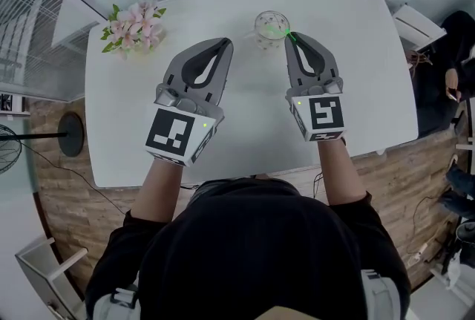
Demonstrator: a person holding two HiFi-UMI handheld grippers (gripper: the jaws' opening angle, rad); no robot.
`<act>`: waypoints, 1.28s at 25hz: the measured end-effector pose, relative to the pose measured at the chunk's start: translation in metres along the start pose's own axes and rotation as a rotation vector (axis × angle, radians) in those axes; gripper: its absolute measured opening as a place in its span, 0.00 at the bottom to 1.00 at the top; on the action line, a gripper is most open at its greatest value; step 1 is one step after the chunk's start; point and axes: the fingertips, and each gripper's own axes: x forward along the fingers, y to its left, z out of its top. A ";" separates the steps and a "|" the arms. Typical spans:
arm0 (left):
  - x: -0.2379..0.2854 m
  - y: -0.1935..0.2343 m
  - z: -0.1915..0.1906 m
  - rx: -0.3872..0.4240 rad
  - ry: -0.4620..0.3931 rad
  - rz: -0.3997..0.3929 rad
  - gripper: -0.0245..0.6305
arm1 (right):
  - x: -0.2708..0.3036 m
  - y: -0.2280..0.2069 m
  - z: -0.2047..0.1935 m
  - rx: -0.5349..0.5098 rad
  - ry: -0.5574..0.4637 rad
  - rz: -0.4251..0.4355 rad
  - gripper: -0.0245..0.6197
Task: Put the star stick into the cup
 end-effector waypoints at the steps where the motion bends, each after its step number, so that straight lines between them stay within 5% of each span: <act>1: 0.000 0.000 0.000 0.000 -0.001 0.000 0.06 | -0.001 0.003 0.000 -0.009 -0.004 0.005 0.07; 11: -0.004 0.001 -0.003 -0.003 0.006 -0.002 0.06 | -0.013 0.034 -0.004 -0.095 -0.010 0.049 0.07; 32: -0.010 -0.005 0.005 0.006 -0.007 -0.015 0.06 | -0.035 0.029 -0.026 -0.003 0.025 -0.031 0.10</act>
